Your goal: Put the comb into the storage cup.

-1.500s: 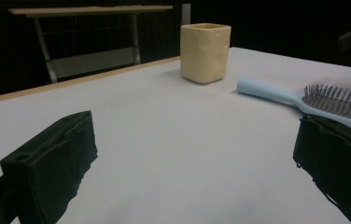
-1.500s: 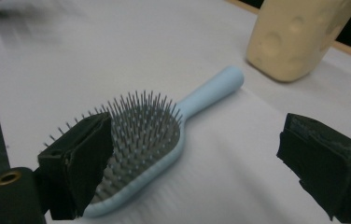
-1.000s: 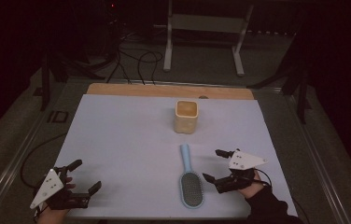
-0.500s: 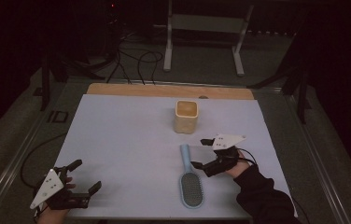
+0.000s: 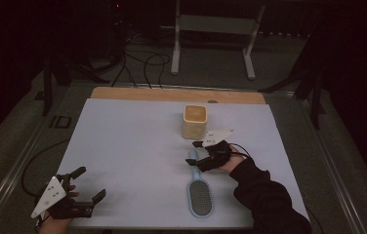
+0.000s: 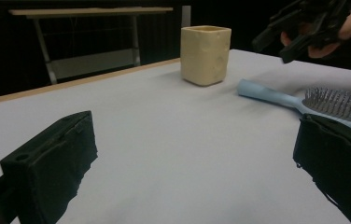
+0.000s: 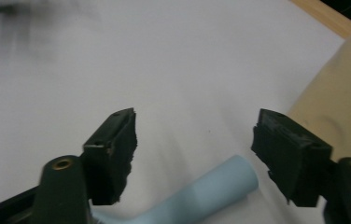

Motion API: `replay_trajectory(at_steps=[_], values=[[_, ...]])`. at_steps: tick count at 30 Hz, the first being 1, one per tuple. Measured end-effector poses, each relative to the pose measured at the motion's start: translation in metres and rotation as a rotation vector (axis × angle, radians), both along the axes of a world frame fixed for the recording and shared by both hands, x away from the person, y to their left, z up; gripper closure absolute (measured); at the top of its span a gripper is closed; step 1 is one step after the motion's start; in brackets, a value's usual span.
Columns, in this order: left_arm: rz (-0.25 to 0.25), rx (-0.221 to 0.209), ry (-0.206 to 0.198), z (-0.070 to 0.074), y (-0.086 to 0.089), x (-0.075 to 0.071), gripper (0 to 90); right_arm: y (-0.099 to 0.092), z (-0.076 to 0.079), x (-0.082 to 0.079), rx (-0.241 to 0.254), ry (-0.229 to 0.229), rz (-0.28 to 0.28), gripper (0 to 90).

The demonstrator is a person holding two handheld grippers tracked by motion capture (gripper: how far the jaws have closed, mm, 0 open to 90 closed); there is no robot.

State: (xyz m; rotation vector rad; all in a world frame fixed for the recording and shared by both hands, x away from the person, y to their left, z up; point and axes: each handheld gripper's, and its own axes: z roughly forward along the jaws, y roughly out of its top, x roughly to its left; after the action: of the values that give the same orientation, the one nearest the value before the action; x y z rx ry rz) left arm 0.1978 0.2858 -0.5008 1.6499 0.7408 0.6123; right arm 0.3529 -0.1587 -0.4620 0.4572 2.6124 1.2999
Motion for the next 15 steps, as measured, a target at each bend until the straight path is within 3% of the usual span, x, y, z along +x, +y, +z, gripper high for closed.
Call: replay_trajectory(at_steps=[8,11,14,15], values=[[-0.006,-0.003,0.003,-0.001,0.000,0.001,0.0,0.017,-0.007,0.012,-0.074,0.008,0.023,53.5],[-0.004,-0.004,0.003,0.000,0.000,0.000,0.0,0.022,-0.010,0.015,-0.118,0.004,0.025,67.8],[-0.006,0.001,0.008,-0.001,0.000,0.001,0.0,0.027,-0.015,0.018,-0.182,-0.024,0.041,88.4],[-0.006,0.002,0.010,-0.001,0.001,0.001,0.0,0.028,-0.017,0.020,-0.197,-0.027,0.052,90.0]])
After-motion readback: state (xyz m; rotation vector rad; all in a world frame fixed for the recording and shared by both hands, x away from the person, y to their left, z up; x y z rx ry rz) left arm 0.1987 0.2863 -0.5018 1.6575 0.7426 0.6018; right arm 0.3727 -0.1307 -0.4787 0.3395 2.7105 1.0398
